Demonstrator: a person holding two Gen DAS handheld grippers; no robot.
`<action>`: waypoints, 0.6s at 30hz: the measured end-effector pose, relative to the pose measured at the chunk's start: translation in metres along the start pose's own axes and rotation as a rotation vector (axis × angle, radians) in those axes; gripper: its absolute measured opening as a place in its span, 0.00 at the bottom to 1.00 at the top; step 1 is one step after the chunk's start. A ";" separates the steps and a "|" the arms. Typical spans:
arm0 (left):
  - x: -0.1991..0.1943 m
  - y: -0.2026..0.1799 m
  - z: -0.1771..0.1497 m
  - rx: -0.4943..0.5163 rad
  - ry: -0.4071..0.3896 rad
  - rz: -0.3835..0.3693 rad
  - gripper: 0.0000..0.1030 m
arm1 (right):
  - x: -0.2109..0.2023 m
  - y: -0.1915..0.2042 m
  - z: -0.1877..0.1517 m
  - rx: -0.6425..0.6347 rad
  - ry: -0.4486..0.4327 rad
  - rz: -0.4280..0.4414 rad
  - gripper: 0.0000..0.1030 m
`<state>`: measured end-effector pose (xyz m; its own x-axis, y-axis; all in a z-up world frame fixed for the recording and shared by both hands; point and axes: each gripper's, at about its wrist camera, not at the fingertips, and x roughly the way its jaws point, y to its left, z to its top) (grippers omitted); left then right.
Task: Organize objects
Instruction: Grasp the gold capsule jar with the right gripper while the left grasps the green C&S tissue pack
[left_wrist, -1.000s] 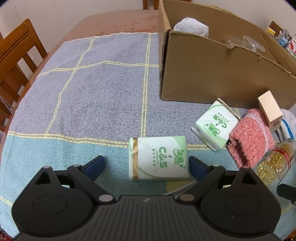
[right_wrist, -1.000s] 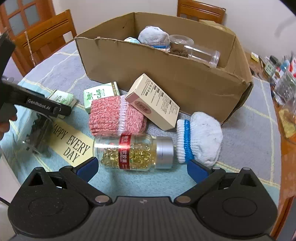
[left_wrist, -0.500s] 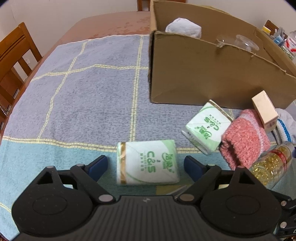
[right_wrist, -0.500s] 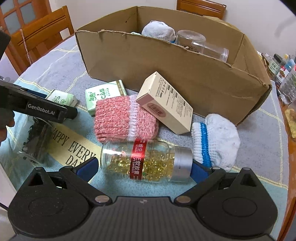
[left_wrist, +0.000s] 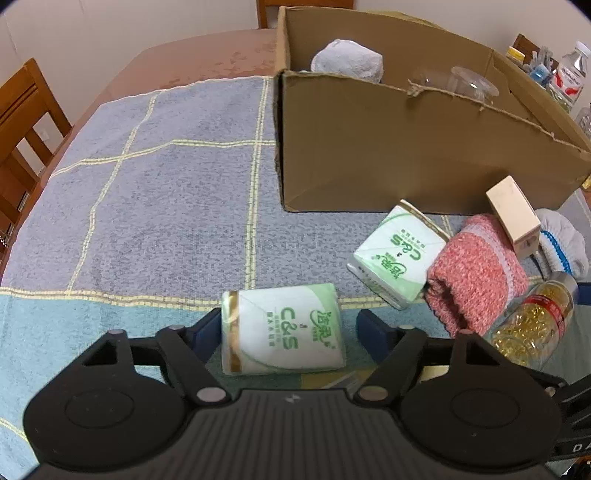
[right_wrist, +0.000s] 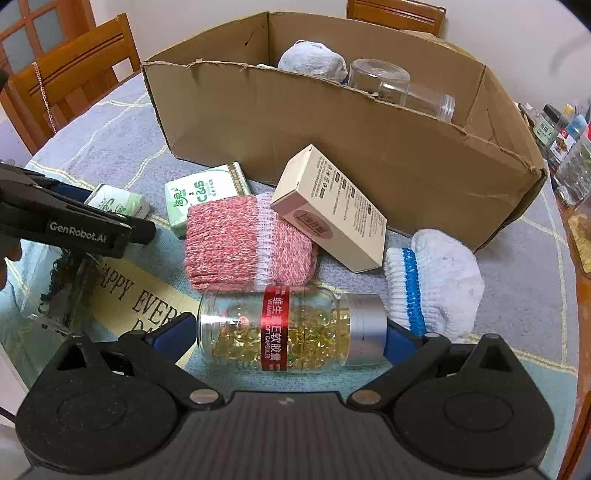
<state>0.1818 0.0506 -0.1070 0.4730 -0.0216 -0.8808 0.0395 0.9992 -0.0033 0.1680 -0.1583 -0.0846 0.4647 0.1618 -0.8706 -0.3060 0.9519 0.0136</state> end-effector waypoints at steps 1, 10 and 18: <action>-0.001 0.001 0.000 -0.002 -0.001 0.002 0.67 | -0.001 0.000 0.000 -0.003 0.000 -0.006 0.98; -0.006 0.010 0.001 -0.007 0.012 -0.056 0.62 | -0.004 -0.004 0.001 0.007 0.016 -0.017 0.93; -0.026 0.012 0.010 0.084 0.013 -0.099 0.62 | -0.018 -0.009 0.005 0.010 0.020 -0.008 0.93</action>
<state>0.1791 0.0625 -0.0795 0.4521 -0.1193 -0.8840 0.1592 0.9859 -0.0516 0.1663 -0.1689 -0.0667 0.4503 0.1488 -0.8804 -0.2936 0.9559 0.0114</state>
